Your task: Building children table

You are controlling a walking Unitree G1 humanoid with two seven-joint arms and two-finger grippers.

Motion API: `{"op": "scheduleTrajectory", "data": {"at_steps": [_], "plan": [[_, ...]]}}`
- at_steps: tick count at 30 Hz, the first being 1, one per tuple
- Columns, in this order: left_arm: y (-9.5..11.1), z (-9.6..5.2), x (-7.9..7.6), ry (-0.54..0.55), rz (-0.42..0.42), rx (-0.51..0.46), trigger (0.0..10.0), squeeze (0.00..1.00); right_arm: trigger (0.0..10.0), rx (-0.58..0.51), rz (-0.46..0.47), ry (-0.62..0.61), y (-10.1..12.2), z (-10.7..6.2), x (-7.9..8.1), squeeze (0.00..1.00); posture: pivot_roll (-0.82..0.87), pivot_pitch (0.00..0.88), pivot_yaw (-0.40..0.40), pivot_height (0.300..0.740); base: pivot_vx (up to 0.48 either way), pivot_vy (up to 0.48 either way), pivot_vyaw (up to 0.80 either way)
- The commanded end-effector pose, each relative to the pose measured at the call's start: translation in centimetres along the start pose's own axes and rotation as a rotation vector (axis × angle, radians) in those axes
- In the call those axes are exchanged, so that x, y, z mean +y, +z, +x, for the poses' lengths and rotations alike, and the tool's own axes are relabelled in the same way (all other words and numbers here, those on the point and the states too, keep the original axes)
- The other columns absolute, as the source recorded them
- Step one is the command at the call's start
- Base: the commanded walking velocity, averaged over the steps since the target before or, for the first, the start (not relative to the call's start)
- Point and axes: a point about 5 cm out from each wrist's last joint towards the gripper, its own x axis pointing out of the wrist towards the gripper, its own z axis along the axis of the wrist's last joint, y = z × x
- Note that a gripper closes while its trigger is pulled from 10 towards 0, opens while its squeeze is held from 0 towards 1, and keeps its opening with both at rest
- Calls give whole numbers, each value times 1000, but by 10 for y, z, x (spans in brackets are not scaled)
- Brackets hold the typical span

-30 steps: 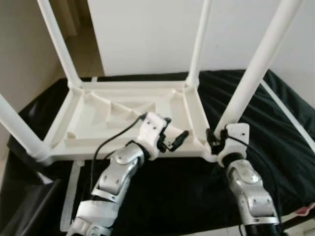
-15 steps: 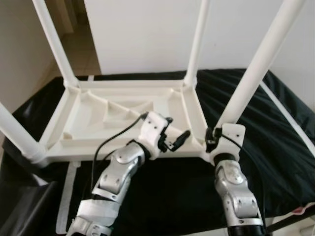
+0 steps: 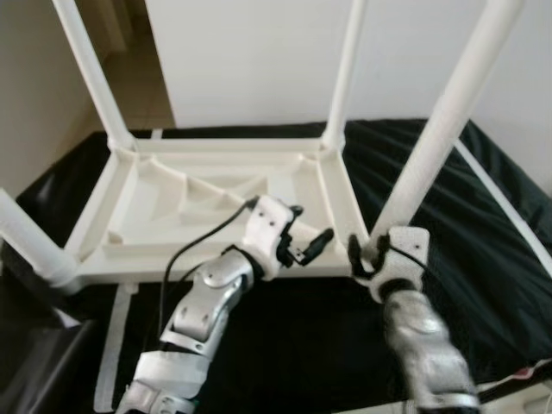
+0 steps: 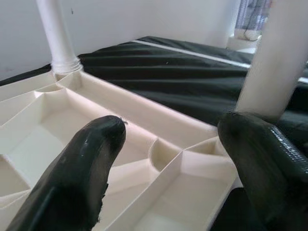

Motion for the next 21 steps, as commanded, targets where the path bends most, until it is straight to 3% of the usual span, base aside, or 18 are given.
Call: {"op": "scheduleTrajectory", "data": {"at_steps": [1, 2, 3, 4, 5, 12, 13, 21], "plan": [[2, 0, -4, -28, 2, -16, 10000, 0, 10000, -16, 16, 17, 1, -1, -1, 1000, -5, 0, -17, 740, 0, 0, 0], [2, 0, -4, -29, 2, -16, 10000, 0, 10000, -12, 14, 41, 1, -2, -4, 1000, -5, 0, -17, 740, 0, 0, 0], [2, -1, -4, -33, 0, -17, 10000, 0, 10000, -5, 12, 84, 1, -2, -8, 620, -9, 0, -11, 740, 0, 0, 0], [2, -1, -4, -44, -1, -16, 10000, 0, 10000, -4, -2, 144, 2, -2, -9, 620, -9, 0, -11, 740, 0, 0, 0], [3, -3, -6, -65, 2, -23, 10000, 0, 10000, 5, -11, 208, 2, -1, -10, 0, -9, 0, -11, 740, 0, 0, 0], [4, -8, -8, -113, 4, -34, 10000, 0, 10000, 20, -57, 325, 1, 1, -10, 0, -11, 0, -5, 740, 0, 0, 0], [3, -14, -11, -168, 29, -23, 10000, 0, 10000, 30, -75, 396, 1, 5, -13, 0, -8, 0, -7, 740, 0, 0, 0], [-9, -19, -18, -200, 103, 27, 10000, 0, 10000, 21, -116, 473, 1, 17, -11, 0, -2, 0, -8, 740, 0, 0, 0]]}}
